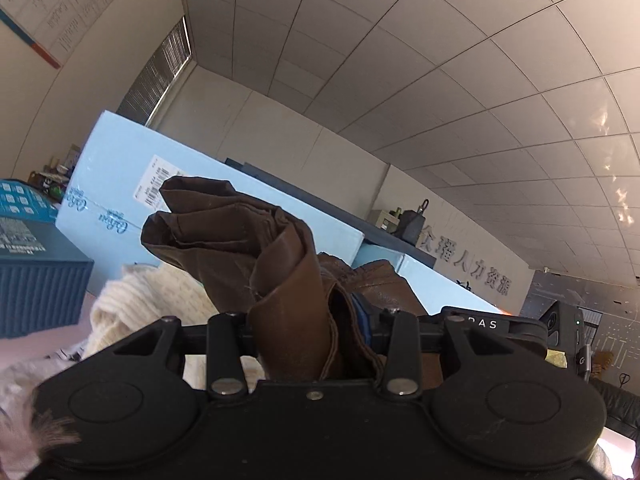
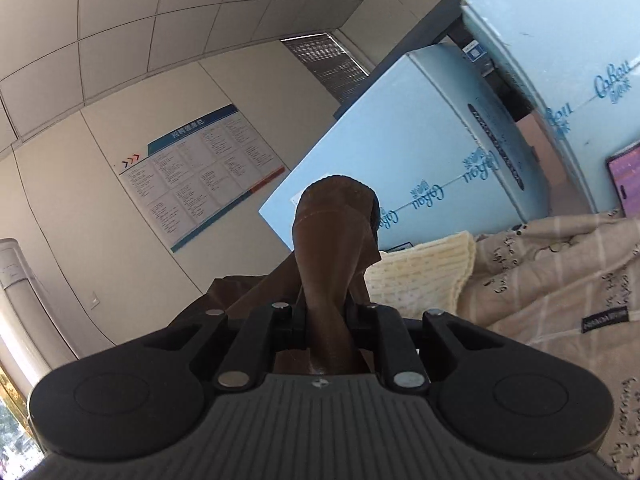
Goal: Fold clothes
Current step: 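Carry the folded brown jacket with both tools and lower it beside the cream blanket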
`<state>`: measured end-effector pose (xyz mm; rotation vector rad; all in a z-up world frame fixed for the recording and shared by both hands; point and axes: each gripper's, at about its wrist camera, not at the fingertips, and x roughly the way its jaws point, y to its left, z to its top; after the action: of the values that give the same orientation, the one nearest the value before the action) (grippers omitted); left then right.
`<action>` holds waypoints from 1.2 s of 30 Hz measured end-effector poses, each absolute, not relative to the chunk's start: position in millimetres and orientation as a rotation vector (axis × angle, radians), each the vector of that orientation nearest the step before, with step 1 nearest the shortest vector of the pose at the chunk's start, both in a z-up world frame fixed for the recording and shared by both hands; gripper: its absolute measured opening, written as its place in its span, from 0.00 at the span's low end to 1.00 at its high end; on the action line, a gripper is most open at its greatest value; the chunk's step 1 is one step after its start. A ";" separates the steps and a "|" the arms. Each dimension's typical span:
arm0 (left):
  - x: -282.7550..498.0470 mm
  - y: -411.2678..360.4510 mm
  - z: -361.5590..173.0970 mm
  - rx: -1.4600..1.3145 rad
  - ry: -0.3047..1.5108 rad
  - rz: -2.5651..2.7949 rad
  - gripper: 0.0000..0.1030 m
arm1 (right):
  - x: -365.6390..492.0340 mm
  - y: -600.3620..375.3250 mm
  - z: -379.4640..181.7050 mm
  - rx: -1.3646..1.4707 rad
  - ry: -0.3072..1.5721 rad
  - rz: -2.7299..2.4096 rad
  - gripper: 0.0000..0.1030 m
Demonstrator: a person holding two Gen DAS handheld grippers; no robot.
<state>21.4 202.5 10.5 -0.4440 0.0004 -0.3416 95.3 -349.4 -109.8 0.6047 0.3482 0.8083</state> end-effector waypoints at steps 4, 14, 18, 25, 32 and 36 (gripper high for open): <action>39.6 217.4 21.1 -0.396 -0.059 -0.289 0.40 | 124.5 -316.9 -98.8 0.581 0.300 0.867 0.10; 88.9 243.6 -12.1 -0.367 0.064 -0.152 0.40 | 209.9 -275.7 -123.3 0.606 0.375 0.851 0.11; 98.3 243.9 -25.1 -0.314 0.149 -0.077 0.42 | 234.7 -272.2 -145.3 0.600 0.437 0.766 0.16; 104.7 230.0 -38.3 -0.173 0.194 0.058 0.74 | 243.3 -267.1 -174.8 0.494 0.494 0.665 0.43; 103.6 226.4 -43.5 -0.094 0.168 0.189 1.00 | 230.5 -254.4 -176.6 0.328 0.395 0.606 0.55; 110.1 224.1 -47.5 -0.047 0.191 0.219 1.00 | 220.9 -243.8 -176.6 0.233 0.343 0.548 0.66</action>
<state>110.1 224.1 -47.5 -0.0468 0.1909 0.2193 220.9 -243.8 -176.6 0.2333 0.3429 0.5480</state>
